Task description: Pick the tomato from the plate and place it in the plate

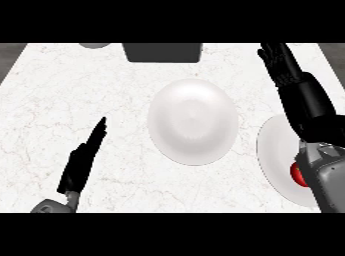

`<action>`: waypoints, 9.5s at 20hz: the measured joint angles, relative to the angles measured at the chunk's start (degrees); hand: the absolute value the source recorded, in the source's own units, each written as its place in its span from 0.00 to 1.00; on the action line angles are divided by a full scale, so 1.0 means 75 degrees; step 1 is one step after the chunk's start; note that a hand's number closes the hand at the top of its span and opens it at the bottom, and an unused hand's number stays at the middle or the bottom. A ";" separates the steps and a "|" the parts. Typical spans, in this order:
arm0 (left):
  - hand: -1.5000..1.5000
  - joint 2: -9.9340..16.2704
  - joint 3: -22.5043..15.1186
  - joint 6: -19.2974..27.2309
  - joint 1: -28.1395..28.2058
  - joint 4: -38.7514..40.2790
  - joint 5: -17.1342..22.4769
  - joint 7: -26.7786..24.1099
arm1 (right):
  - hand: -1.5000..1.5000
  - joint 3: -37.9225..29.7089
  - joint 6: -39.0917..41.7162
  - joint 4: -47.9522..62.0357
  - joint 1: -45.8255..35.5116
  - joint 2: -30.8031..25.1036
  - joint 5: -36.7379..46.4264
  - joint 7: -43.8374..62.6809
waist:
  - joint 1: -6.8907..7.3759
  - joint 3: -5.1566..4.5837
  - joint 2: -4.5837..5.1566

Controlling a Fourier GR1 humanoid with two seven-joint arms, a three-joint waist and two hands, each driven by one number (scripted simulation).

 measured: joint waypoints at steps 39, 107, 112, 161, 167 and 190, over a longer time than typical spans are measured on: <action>0.50 0.1459 0.1673 -0.0188 0.1016 -0.0564 -0.0535 -0.1449 | 0.00 -0.3539 0.8045 0.3031 0.2267 -0.3673 -0.1203 -0.1829 | 0.0099 0.0031 0.0220; 0.50 0.0949 0.2690 -0.0655 0.1579 -0.0755 -0.1200 -0.1278 | 1.00 -0.0400 -0.0790 0.7932 0.0862 -0.3110 0.3761 -0.1966 | -0.0607 -0.0058 -0.0030; 0.50 0.1020 0.2800 -0.0698 0.1680 -0.0873 -0.1130 -0.1235 | 1.00 -0.0488 -0.2484 0.6546 0.1096 -0.3027 0.4135 -0.0918 | -0.0645 -0.0060 -0.0061; 0.50 0.0427 0.2779 -0.1267 0.1096 -0.0852 -0.1726 -0.1265 | 0.00 0.1579 -0.3629 0.6524 -0.3136 0.2304 0.5586 0.4564 | 0.0178 0.0019 0.0237; 0.50 0.0448 0.2936 -0.1310 0.1093 -0.0827 -0.1719 -0.1238 | 0.00 0.1185 -0.5068 0.6243 -0.2989 0.2316 0.5288 0.3749 | 0.0086 0.0020 0.0211; 0.50 0.0234 0.3194 -0.1401 0.1078 -0.1049 -0.1947 -0.0970 | 0.00 -0.1140 -0.4223 0.0697 0.2719 0.0311 0.1474 -0.0825 | -0.0112 0.0021 0.0177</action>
